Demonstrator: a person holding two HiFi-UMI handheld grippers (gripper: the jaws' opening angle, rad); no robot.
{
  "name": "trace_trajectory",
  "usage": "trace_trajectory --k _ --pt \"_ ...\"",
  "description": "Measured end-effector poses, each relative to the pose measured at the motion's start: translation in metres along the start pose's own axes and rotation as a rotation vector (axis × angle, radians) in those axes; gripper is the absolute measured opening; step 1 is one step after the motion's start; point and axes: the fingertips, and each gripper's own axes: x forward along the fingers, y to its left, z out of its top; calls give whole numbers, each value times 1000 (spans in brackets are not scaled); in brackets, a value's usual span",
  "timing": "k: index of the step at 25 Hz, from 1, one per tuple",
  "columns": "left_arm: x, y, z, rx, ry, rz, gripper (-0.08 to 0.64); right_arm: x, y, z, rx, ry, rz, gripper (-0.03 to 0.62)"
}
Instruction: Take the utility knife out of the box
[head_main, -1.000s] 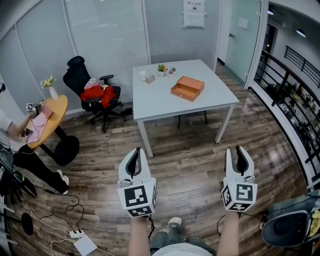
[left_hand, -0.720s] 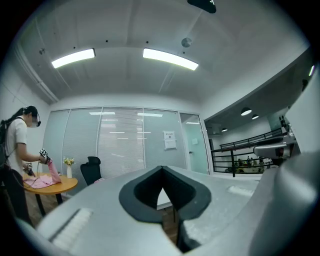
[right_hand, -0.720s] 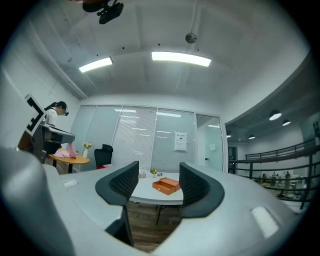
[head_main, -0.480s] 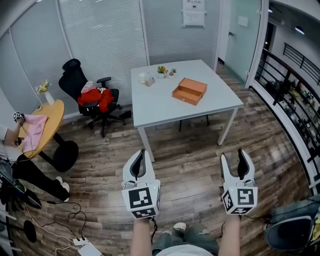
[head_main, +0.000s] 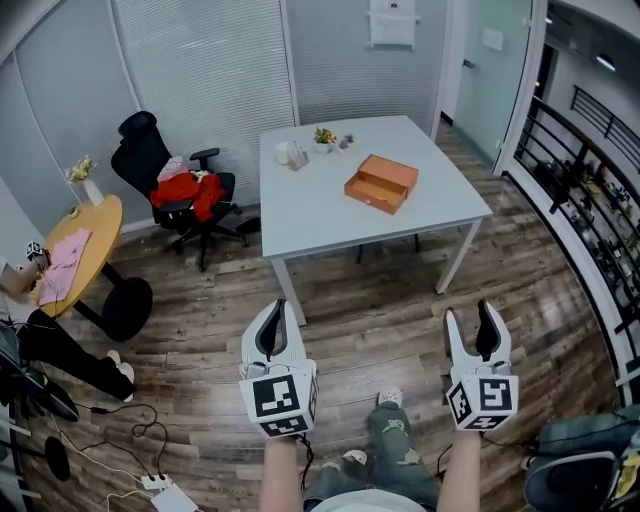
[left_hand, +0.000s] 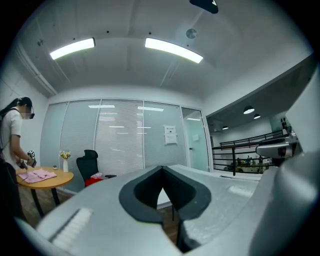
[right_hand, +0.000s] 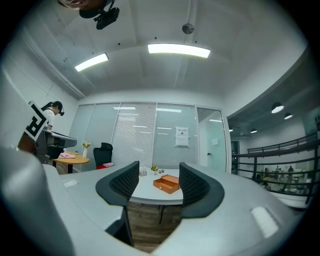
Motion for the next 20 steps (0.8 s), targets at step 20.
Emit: trace_trajectory --k 20 --pt "194 -32 10 -4 14 109 0 220 -95 -1 13 -19 134 235"
